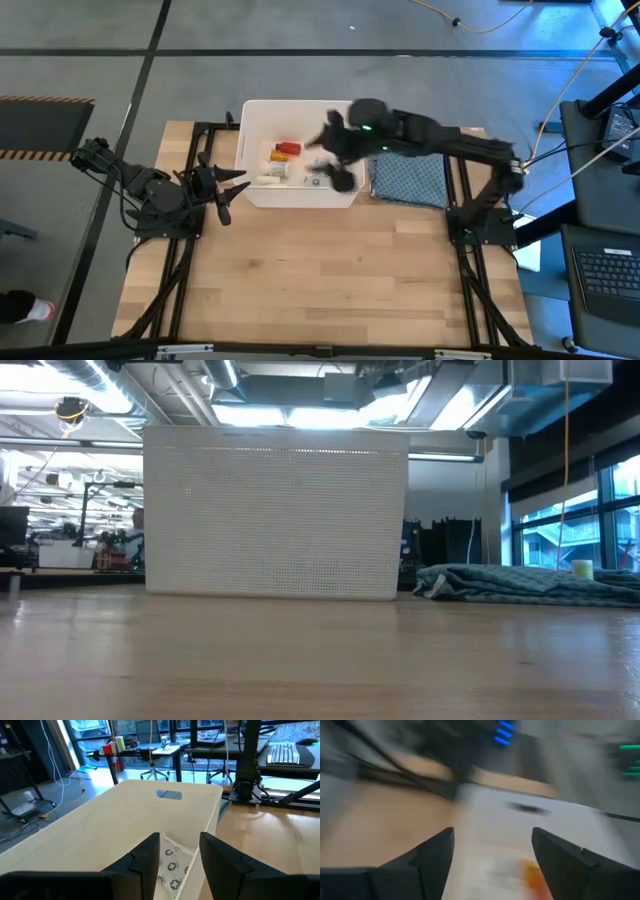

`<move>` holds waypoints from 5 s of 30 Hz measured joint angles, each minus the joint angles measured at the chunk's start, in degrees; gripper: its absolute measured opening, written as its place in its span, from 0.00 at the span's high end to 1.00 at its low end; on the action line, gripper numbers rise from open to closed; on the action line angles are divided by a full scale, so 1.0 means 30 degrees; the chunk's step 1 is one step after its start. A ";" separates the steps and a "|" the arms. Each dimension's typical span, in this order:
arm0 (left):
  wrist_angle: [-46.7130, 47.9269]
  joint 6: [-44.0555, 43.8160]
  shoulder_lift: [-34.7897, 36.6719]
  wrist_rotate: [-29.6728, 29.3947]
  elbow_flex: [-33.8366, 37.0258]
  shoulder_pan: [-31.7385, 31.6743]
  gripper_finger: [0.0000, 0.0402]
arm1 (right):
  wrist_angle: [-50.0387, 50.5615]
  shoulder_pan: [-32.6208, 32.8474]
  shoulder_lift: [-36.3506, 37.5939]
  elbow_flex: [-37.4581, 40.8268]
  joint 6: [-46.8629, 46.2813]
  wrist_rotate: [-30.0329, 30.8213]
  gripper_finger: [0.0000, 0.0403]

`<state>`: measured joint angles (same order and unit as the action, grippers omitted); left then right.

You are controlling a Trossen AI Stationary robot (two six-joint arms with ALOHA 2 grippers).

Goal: Pick & place medical supplies in basket/bin
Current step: Return to Home Position

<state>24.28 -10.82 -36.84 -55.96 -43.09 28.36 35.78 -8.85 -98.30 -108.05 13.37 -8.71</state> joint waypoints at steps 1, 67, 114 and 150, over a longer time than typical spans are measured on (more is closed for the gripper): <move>-0.0012 -0.0110 -0.0004 0.0019 0.0000 -0.0007 0.67 | 0.0353 0.0220 0.0572 -0.0007 -0.0967 -0.1199 0.33; -0.8297 -0.0273 1.2269 1.0730 1.2990 -0.1180 0.67 | -2.1385 0.1637 2.6374 3.3288 -0.8837 0.0241 0.33; -0.5519 0.1305 1.2269 1.3571 1.2990 -0.7278 0.67 | -2.1309 0.1637 2.8749 3.5853 -0.5943 0.2424 0.33; -0.5568 0.1371 1.2225 1.3508 1.2990 -0.7278 0.67 | -1.1688 0.1644 3.2654 3.5605 -0.5310 0.2376 0.33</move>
<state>7.57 -6.71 -0.16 -15.44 -4.12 6.52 0.71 -3.92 -0.34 -1.23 -2.57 -1.58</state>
